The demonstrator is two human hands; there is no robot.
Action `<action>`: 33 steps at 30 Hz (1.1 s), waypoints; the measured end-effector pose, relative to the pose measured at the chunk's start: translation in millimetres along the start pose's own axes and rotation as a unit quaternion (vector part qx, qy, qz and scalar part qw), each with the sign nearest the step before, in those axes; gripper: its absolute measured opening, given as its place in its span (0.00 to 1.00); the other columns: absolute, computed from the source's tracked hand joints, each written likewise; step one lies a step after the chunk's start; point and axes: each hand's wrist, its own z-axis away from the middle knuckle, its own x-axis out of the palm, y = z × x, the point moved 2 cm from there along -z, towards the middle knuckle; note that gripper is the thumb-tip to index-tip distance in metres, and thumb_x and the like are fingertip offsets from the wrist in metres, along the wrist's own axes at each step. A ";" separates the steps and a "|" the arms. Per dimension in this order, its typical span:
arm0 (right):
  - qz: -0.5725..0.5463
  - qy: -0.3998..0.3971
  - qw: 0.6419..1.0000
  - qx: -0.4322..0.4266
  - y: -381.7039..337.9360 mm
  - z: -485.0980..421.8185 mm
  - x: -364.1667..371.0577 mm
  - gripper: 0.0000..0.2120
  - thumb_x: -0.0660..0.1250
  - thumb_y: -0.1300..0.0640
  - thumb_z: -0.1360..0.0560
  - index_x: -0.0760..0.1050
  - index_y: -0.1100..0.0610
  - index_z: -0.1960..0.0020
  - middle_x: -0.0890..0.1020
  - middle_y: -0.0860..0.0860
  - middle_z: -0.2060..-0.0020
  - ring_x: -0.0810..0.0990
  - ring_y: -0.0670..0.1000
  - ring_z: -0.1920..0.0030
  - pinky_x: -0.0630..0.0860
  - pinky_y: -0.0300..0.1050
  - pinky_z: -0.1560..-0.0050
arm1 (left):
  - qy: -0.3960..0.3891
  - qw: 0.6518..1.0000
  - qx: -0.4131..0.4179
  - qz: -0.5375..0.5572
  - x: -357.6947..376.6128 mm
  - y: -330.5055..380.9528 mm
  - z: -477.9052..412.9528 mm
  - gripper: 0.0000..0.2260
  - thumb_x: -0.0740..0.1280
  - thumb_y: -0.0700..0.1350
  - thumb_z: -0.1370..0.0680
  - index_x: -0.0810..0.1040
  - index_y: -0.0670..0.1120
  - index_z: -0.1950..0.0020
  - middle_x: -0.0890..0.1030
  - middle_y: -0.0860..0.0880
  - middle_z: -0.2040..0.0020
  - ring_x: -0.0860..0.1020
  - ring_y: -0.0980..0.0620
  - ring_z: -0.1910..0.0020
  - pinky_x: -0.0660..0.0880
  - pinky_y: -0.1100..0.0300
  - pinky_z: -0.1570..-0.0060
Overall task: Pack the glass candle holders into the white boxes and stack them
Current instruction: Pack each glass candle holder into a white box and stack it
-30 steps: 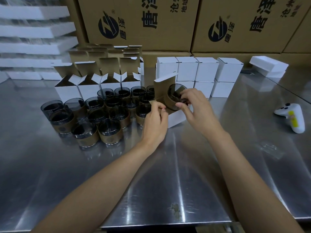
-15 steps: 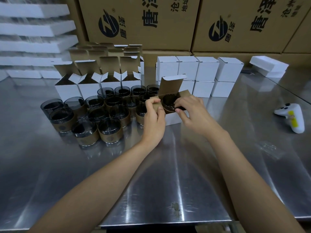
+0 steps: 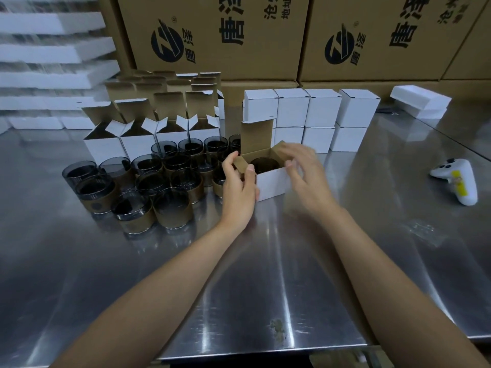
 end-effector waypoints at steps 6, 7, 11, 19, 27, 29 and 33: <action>-0.400 0.104 0.854 0.317 20.2 -2.2 -4.0 0.18 0.52 0.60 0.16 0.65 0.60 0.28 0.79 0.58 0.39 0.78 0.51 0.40 0.69 0.47 0.31 | 0.007 0.998 0.022 -0.060 -0.1 -2.3 1.5 0.27 0.59 0.42 0.17 0.50 0.44 0.22 0.74 0.44 0.50 0.74 0.60 0.68 0.72 0.65 0.58; -0.427 0.091 0.840 0.322 18.7 -2.8 -1.9 0.17 0.51 0.60 0.16 0.65 0.61 0.28 0.81 0.58 0.43 0.79 0.52 0.43 0.70 0.48 0.32 | 0.000 0.997 0.024 -0.073 0.5 -2.6 2.1 0.29 0.59 0.42 0.17 0.47 0.44 0.21 0.73 0.45 0.47 0.75 0.62 0.67 0.71 0.70 0.57; -0.385 0.085 0.871 0.293 11.2 -2.4 4.9 0.15 0.53 0.60 0.16 0.71 0.59 0.32 0.82 0.57 0.46 0.81 0.50 0.47 0.75 0.44 0.39 | -0.030 0.991 0.025 -0.126 1.9 -1.7 2.0 0.30 0.59 0.43 0.17 0.44 0.43 0.21 0.66 0.46 0.31 0.76 0.67 0.63 0.66 0.81 0.57; -0.056 -0.028 0.995 0.076 3.9 9.9 19.1 0.14 0.56 0.61 0.17 0.78 0.62 0.40 0.69 0.52 0.39 0.68 0.43 0.38 0.59 0.23 0.40 | -0.077 0.981 0.016 -0.176 1.5 6.1 5.0 0.25 0.59 0.43 0.17 0.55 0.44 0.21 0.61 0.46 0.25 0.76 0.40 0.40 0.72 0.46 0.37; -0.089 0.024 0.988 0.121 1.5 6.3 20.3 0.13 0.58 0.63 0.18 0.81 0.63 0.46 0.72 0.51 0.41 0.70 0.28 0.49 0.66 0.24 0.49 | -0.080 0.981 0.007 -0.176 0.5 -1.2 2.2 0.29 0.60 0.43 0.18 0.50 0.48 0.20 0.66 0.39 0.27 0.69 0.33 0.33 0.68 0.40 0.35; -0.091 0.032 0.988 0.119 1.6 8.2 15.8 0.13 0.58 0.64 0.18 0.81 0.63 0.46 0.71 0.50 0.43 0.71 0.27 0.50 0.67 0.25 0.50 | -0.082 0.979 0.033 -0.185 -0.3 -0.9 3.1 0.28 0.61 0.43 0.18 0.52 0.49 0.20 0.63 0.47 0.25 0.73 0.38 0.36 0.71 0.48 0.36; -0.079 0.041 0.989 0.121 0.5 9.1 14.0 0.12 0.59 0.64 0.19 0.82 0.63 0.47 0.71 0.49 0.47 0.72 0.30 0.50 0.68 0.24 0.51 | -0.092 0.963 0.078 -0.243 -0.7 -3.5 1.7 0.22 0.62 0.48 0.18 0.65 0.47 0.25 0.62 0.51 0.26 0.74 0.51 0.38 0.68 0.67 0.48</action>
